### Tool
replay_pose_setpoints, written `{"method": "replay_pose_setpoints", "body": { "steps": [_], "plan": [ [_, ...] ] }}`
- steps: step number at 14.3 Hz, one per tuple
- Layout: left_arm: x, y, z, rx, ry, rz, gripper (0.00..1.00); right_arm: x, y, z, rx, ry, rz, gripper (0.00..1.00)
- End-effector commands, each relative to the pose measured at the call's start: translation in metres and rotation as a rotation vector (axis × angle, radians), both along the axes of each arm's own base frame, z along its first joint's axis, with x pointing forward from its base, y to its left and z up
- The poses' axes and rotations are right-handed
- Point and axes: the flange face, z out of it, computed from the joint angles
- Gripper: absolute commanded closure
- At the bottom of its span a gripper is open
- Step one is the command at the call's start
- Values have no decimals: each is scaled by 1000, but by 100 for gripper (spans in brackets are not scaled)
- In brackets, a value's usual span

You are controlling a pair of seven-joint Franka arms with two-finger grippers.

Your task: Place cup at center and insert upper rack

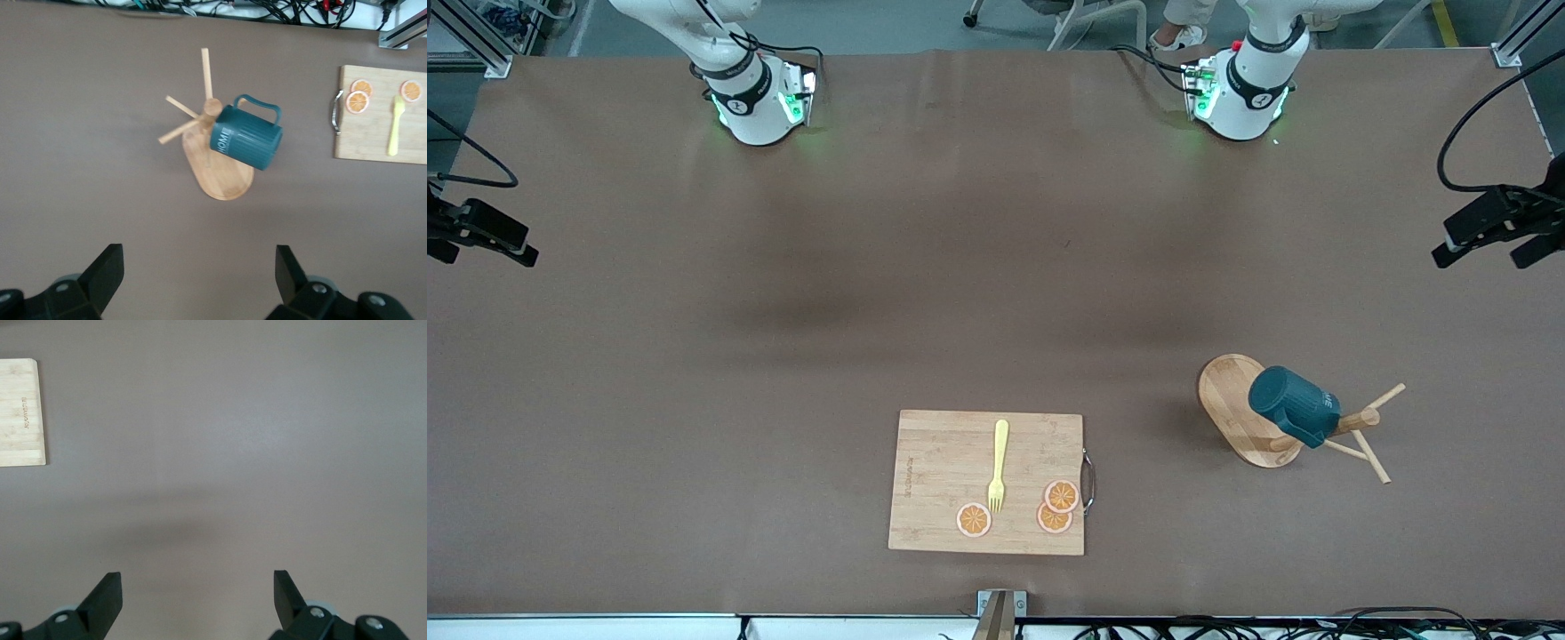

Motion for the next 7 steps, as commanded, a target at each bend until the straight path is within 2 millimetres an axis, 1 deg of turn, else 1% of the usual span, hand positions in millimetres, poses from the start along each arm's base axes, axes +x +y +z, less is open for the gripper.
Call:
{"method": "replay_pose_setpoints", "body": {
  "steps": [1, 3, 6, 7],
  "plan": [
    [-3, 2, 10, 40, -21, -52, 0, -5, 0, 4, 2, -6, 1, 0],
    [-4, 3, 19, 34, -38, -46, 0, -5, -3, 4, 1, -9, -2, 0],
    [-6, -7, 11, 21, 13, -17, 0, -5, -4, 5, 1, -11, -7, 0],
    [-5, -14, 8, 16, 21, 4, 0, -5, -4, 5, 1, -12, -7, 0]
  ]
}}
